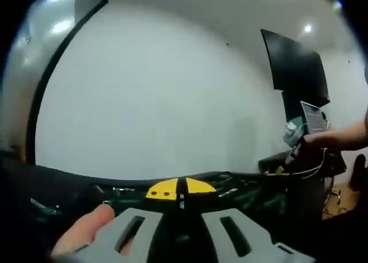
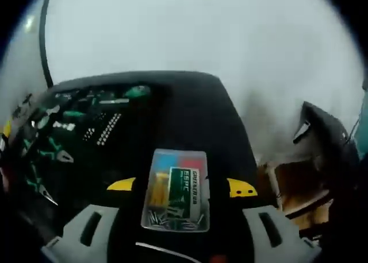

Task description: Pick up the tools and put them into their designated positions in the toolbox.

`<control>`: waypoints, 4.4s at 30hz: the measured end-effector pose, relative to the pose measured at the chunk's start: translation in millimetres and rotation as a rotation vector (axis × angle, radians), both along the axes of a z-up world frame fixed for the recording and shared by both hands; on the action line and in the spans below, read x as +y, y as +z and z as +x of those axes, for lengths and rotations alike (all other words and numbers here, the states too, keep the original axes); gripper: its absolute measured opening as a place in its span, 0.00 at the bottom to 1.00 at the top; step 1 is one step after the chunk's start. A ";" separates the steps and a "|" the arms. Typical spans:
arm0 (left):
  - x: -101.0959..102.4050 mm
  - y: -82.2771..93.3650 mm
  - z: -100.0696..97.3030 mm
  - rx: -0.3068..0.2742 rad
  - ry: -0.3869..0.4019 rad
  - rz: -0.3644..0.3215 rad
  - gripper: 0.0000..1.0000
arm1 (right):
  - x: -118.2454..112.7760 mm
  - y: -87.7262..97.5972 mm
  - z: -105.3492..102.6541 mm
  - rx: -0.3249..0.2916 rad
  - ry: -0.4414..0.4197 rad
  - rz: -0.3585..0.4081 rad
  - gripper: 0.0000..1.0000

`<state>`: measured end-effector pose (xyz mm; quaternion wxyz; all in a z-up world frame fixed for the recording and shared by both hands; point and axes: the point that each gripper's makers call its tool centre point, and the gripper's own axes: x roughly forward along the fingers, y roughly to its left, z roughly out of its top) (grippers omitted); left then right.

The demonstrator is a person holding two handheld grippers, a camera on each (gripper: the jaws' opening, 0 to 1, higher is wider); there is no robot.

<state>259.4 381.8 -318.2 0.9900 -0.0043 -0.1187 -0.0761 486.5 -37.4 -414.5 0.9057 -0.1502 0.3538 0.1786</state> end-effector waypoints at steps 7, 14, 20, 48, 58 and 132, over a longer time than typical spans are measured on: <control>-4.1 -0.9 -2.0 0.007 0.005 0.019 0.05 | 6.6 -19.4 3.0 0.075 -0.008 0.034 0.53; -5.5 3.7 -9.2 -0.006 -0.009 -0.008 0.05 | 2.7 -6.4 0.9 0.191 -0.147 0.440 0.51; -9.7 1.8 -10.3 0.007 -0.003 0.010 0.05 | 24.6 8.3 -25.8 0.357 -0.111 0.724 0.51; -14.4 0.5 -11.3 0.023 0.000 0.024 0.05 | 123.6 15.2 -114.5 0.043 0.173 0.146 0.54; -7.7 -3.8 -0.2 0.034 -0.001 0.055 0.05 | 69.4 66.1 -105.3 -0.087 0.170 0.375 0.44; -301.5 -87.7 82.4 0.894 -0.754 0.850 0.01 | 112.6 31.1 -140.2 -0.120 0.426 0.386 0.00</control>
